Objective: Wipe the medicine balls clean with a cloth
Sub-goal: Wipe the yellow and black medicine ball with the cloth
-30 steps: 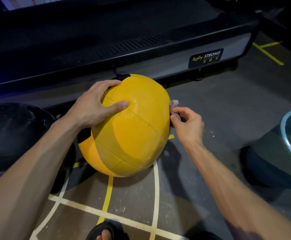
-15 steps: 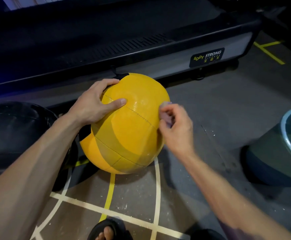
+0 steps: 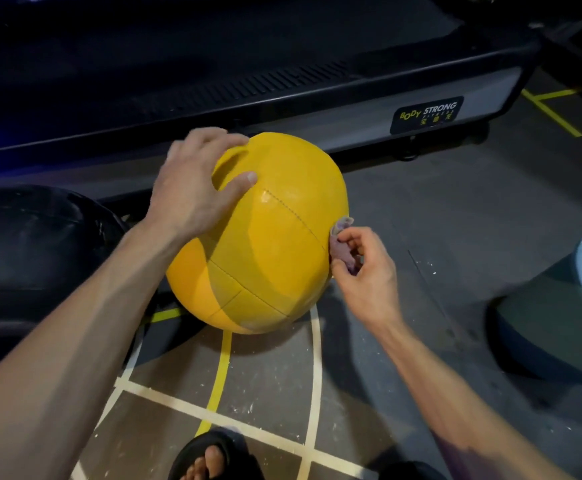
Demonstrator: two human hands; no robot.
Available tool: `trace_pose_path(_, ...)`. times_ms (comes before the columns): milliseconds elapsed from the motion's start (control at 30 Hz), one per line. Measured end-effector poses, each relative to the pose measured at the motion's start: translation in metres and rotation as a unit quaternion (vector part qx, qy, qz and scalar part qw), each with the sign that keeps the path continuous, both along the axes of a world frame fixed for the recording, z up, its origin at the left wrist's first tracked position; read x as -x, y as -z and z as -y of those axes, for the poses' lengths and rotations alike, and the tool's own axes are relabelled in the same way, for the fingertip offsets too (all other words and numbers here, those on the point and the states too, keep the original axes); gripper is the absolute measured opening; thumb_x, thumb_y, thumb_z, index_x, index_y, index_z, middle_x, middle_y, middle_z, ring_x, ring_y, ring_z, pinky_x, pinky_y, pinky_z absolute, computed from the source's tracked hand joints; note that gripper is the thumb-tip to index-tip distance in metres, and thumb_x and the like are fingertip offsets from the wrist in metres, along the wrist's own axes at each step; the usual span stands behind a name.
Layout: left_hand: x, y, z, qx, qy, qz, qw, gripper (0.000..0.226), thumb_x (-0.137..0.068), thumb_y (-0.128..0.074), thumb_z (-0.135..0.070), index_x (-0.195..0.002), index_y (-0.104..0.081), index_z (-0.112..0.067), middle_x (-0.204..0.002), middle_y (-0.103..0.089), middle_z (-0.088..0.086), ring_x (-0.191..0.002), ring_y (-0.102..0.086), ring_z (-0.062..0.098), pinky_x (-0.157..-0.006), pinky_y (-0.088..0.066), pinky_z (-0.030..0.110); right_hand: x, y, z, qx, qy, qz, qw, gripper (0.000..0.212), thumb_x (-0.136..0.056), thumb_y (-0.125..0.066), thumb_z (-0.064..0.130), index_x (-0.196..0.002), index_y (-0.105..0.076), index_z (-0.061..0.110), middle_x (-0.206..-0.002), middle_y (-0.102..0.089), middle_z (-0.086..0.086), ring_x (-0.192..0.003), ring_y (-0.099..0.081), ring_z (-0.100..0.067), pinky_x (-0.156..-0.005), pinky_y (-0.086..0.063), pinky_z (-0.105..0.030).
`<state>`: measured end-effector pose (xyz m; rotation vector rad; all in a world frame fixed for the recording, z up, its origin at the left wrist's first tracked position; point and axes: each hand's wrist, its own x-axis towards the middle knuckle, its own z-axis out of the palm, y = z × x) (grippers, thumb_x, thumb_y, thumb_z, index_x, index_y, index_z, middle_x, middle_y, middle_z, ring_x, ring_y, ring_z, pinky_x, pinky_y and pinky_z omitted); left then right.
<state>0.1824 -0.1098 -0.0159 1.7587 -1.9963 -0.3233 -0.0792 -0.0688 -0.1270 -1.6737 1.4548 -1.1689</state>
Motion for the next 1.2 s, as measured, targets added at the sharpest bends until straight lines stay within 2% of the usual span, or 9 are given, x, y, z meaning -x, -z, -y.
trace_pose_path(100, -0.004, -0.002, -0.015, -0.109, 0.074, 0.047, 0.990, 0.097, -0.066, -0.052, -0.092, -0.153, -0.035, -0.052, -0.169, -0.017, -0.013, -0.155, -0.011, 0.021, -0.121, -0.019, 0.055, -0.008, 0.001, -0.004, 0.026, 0.010, 0.008, 1.000, 0.034, -0.080, -0.066, -0.009, -0.104, -0.063, 0.016, -0.099, -0.061, 0.003, -0.089, -0.060, -0.008, -0.074, -0.051, -0.028)
trace_pose_path(200, -0.008, 0.010, -0.018, -0.086, 0.073, 0.070, 0.991, 0.102, -0.064, -0.048, -0.094, -0.156, -0.027, -0.053, -0.171, -0.009, -0.014, -0.158, -0.003, 0.019, -0.124, -0.017, 0.055, -0.033, 0.004, -0.029, 0.103, -0.047, -0.039, 0.993, 0.021, -0.084, -0.064, -0.009, -0.092, -0.063, 0.011, -0.093, -0.057, 0.005, -0.084, -0.054, -0.015, -0.073, -0.045, -0.030)
trace_pose_path(367, 0.006, 0.012, 0.000, -0.060, 0.040, 0.077, 0.994, 0.095, -0.073, -0.053, -0.086, -0.157, -0.029, -0.048, -0.171, -0.014, -0.009, -0.157, -0.010, 0.022, -0.123, -0.022, 0.055, -0.047, 0.009, -0.048, 0.132, -0.170, -0.139, 0.967, 0.029, -0.079, -0.065, -0.004, -0.104, -0.064, 0.012, -0.109, -0.059, 0.001, -0.098, -0.052, -0.019, -0.087, -0.042, -0.025)
trace_pose_path(533, -0.014, 0.015, -0.020, 0.062, -0.062, -0.079, 0.993, 0.076, -0.090, -0.060, -0.071, -0.153, -0.042, -0.033, -0.158, -0.036, -0.001, -0.146, -0.034, 0.020, -0.118, -0.033, 0.048, -0.023, 0.007, -0.018, 0.100, -0.062, -0.060, 0.991, 0.021, -0.087, -0.065, -0.004, -0.103, -0.066, 0.010, -0.105, -0.055, 0.003, -0.096, -0.057, -0.016, -0.082, -0.048, -0.028)
trace_pose_path(733, -0.057, 0.055, -0.049, -0.185, -0.136, -0.144, 0.963, 0.094, -0.081, -0.067, -0.070, -0.159, -0.023, -0.044, -0.166, -0.028, 0.000, -0.149, -0.034, 0.027, -0.119, -0.033, 0.057, -0.011, 0.007, 0.001, 0.057, -0.007, -0.044, 0.997, 0.024, -0.090, -0.066, 0.000, -0.111, -0.068, 0.012, -0.112, -0.050, 0.003, -0.101, -0.054, 0.004, -0.089, -0.048, -0.016)
trace_pose_path(867, -0.050, 0.056, -0.042, -0.149, -0.125, -0.200, 0.960, 0.076, -0.086, -0.068, -0.063, -0.152, -0.034, -0.051, -0.138, -0.052, -0.007, -0.121, -0.059, 0.022, -0.103, -0.049, 0.051, -0.004, 0.005, 0.014, 0.014, 0.040, -0.028, 0.999, 0.030, -0.086, -0.065, -0.004, -0.106, -0.068, 0.018, -0.107, -0.051, 0.003, -0.095, -0.059, -0.006, -0.084, -0.051, -0.024)
trace_pose_path(933, -0.046, 0.052, -0.033, -0.127, -0.114, -0.200, 0.965, 0.068, -0.090, -0.068, -0.055, -0.151, -0.039, -0.048, -0.144, -0.049, -0.007, -0.110, -0.063, 0.014, -0.099, -0.050, 0.045, 0.001, 0.004, 0.021, -0.018, 0.069, -0.008, 0.997, 0.034, -0.083, -0.064, -0.005, -0.102, -0.066, 0.024, -0.103, -0.053, 0.006, -0.096, -0.063, -0.017, -0.084, -0.053, -0.030)
trace_pose_path(1033, -0.029, 0.049, -0.014, -0.093, -0.091, -0.157, 0.979, 0.067, -0.093, -0.068, -0.051, -0.153, -0.039, -0.042, -0.158, -0.040, -0.002, -0.115, -0.059, 0.016, -0.095, -0.049, 0.038, 0.002, -0.001, 0.024, -0.019, 0.091, 0.020, 0.996, 0.038, -0.081, -0.062, -0.007, -0.096, -0.064, 0.028, -0.101, -0.056, 0.012, -0.098, -0.064, -0.016, -0.086, -0.053, -0.027)
trace_pose_path(1200, -0.006, 0.043, 0.016, -0.051, -0.082, -0.104, 0.990, 0.072, -0.085, -0.067, -0.066, -0.149, -0.044, -0.043, -0.143, -0.053, 0.003, -0.129, -0.052, 0.028, -0.103, -0.049, 0.055, -0.017, -0.008, 0.007, 0.076, 0.039, -0.009, 0.996, 0.026, -0.084, -0.063, -0.010, -0.096, -0.069, 0.013, -0.102, -0.057, -0.001, -0.099, -0.062, -0.014, -0.084, -0.048, -0.017)
